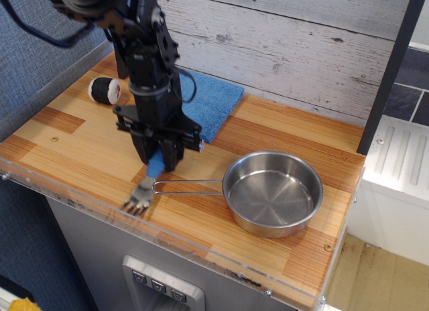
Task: Move the fork towards left side of counter.
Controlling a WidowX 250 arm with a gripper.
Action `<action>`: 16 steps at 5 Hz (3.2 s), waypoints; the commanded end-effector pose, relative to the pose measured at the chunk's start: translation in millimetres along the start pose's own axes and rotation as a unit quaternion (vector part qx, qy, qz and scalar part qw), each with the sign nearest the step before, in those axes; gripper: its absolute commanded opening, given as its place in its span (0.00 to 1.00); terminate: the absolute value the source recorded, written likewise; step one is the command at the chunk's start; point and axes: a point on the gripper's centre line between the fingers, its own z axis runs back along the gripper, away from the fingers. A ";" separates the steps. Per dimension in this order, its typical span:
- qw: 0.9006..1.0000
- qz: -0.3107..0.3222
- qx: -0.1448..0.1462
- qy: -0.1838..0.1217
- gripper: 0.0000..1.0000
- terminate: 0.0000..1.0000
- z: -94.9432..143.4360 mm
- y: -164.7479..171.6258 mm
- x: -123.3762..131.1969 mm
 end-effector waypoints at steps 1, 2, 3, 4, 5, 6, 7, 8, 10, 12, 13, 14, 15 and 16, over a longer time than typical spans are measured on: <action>0.998 0.010 0.001 -0.056 0.00 0.00 47.4 15.4 6.2; 0.998 0.013 0.010 -0.062 0.00 0.00 63.7 32.2 2.2; 0.998 0.008 0.018 -0.059 0.00 0.00 66.7 48.9 3.7; 0.999 0.005 0.023 -0.042 0.00 0.00 61.9 64.0 4.7; 0.999 -0.004 0.029 -0.032 0.00 0.00 54.6 76.6 5.9; 0.999 -0.012 0.037 -0.030 0.00 0.00 43.6 89.1 8.1; 0.998 -0.013 0.046 -0.028 0.00 0.00 37.2 97.8 10.9; 0.998 -0.012 0.051 -0.026 0.00 0.00 27.6 107.6 15.7; 0.998 -0.021 0.058 -0.008 0.00 0.00 5.4 111.9 25.2; 0.998 -0.031 0.059 0.010 0.00 0.00 -12.6 110.3 28.1; 0.998 -0.027 0.058 0.014 0.00 0.00 -15.0 111.1 27.7; 0.998 -0.010 0.053 0.019 1.00 0.00 -11.6 112.0 25.6; 0.999 -0.016 0.048 0.020 1.00 0.00 -9.4 110.2 26.9; 0.999 -0.017 0.047 0.017 1.00 0.00 -4.4 107.7 27.1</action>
